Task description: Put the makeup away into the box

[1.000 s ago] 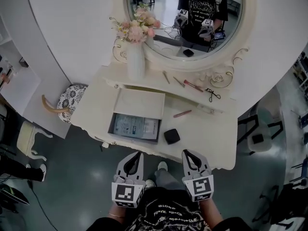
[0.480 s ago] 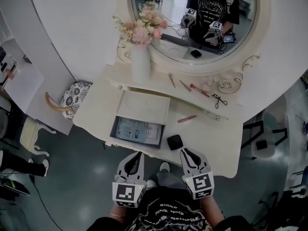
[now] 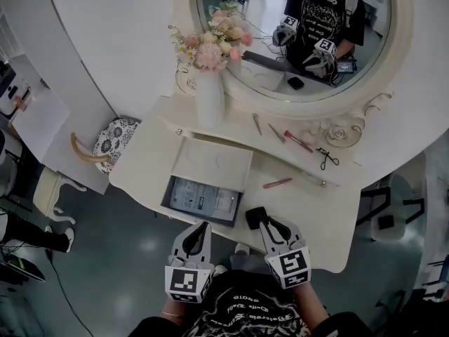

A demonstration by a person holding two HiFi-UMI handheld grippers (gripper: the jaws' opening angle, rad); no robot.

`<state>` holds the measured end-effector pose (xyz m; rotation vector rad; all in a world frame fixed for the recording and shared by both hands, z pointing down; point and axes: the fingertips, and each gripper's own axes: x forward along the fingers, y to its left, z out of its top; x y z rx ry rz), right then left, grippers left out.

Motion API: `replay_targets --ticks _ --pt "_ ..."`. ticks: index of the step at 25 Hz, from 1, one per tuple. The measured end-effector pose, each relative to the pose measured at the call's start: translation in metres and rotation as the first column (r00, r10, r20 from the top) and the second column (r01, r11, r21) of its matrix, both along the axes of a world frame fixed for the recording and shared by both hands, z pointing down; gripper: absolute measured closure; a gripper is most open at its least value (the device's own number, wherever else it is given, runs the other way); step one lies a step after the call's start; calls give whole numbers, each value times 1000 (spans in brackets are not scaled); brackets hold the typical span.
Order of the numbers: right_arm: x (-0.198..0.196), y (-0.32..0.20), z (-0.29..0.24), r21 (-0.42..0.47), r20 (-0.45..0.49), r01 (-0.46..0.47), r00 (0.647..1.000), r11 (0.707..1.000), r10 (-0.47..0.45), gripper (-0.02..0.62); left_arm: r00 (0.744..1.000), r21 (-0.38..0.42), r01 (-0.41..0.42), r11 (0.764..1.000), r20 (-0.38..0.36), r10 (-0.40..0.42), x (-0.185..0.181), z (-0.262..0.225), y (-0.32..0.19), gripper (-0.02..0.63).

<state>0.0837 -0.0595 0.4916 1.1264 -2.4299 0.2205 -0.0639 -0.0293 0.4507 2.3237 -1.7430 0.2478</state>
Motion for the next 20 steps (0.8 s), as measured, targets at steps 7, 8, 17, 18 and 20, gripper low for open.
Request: replay_targets --ticks 7,8,17,18,20 --pt "-3 -13 19 -83 -2 47 999 995 -47 446 1000 -25 13 1000 1 -13 7 6 -13 591" --pt "-4 -14 21 -88 0 55 998 995 -56 432 1000 -23 13 1000 5 -13 8 5 -16 591" --pt "-10 -24 33 -148 37 171 985 974 -167 342 998 -17 63 998 -19 -63 12 -1 -37 591" --pt "-10 -23 36 -158 40 187 982 970 -183 337 997 -20 78 997 -26 -78 11 -1 -37 591" --pt "-11 -24 40 -178 48 210 978 961 -205 333 994 -25 101 995 -28 -102 7 0 -36 591"
